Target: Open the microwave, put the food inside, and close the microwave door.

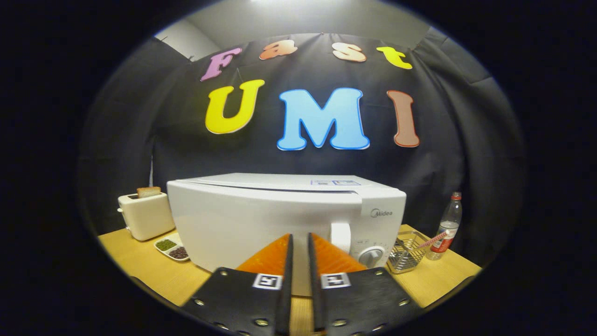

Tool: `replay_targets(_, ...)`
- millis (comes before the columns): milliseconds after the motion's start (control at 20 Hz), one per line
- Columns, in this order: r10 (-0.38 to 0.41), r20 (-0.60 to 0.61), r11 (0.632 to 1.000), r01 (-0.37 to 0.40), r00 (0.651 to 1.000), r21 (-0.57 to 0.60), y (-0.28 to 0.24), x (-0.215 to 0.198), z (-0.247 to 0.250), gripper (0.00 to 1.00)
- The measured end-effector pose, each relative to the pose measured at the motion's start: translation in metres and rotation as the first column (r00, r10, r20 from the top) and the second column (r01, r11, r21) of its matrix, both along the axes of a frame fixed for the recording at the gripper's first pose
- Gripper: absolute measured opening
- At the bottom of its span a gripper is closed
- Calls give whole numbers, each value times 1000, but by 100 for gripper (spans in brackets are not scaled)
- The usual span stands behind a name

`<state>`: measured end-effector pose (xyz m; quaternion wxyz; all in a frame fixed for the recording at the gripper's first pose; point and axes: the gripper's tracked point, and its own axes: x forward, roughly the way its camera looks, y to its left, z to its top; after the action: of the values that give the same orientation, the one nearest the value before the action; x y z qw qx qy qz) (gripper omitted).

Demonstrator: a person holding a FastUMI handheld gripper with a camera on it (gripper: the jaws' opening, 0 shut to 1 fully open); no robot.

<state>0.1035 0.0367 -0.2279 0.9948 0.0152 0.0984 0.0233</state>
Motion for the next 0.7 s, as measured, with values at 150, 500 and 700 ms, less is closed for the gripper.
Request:
replay_targets(150, -5, -14, 1000, 6, 1000, 21, 3, 12, -7, 13)
replay_targets(500, -56, -45, 998, 55, 997, -4, -4, 38, -18, 8)
replay_targets(700, -79, -16, 997, 78, 997, -26, -4, 38, -17, 9)
